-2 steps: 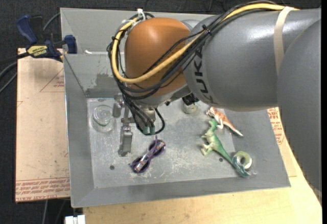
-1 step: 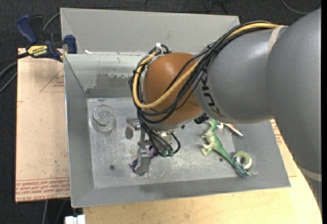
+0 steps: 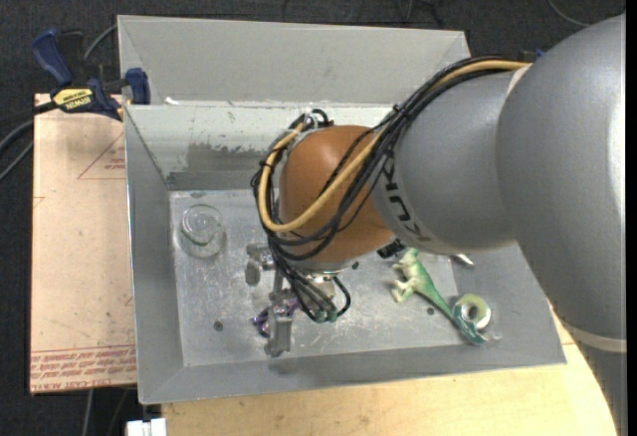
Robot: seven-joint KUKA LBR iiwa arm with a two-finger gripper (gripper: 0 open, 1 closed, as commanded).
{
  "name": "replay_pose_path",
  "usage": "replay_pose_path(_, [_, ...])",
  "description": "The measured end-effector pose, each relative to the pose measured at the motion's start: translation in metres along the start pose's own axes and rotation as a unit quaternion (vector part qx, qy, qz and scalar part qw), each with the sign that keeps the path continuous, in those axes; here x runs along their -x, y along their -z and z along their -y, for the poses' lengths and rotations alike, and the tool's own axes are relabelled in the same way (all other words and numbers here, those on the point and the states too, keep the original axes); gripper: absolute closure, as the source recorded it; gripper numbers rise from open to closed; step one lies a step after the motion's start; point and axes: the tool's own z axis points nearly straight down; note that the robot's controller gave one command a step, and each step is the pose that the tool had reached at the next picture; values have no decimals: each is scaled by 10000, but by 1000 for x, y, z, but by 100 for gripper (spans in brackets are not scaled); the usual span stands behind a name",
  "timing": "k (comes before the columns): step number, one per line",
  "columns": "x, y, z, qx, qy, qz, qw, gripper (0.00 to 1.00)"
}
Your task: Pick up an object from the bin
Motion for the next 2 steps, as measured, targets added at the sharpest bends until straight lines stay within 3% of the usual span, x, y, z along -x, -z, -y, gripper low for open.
replay_pose_path(1, [-6, -9, 43, 3, 1741, 15, 9847, 0])
replay_pose_path(2, [-6, -12, 50, -2, 1929, 14, 9812, 0])
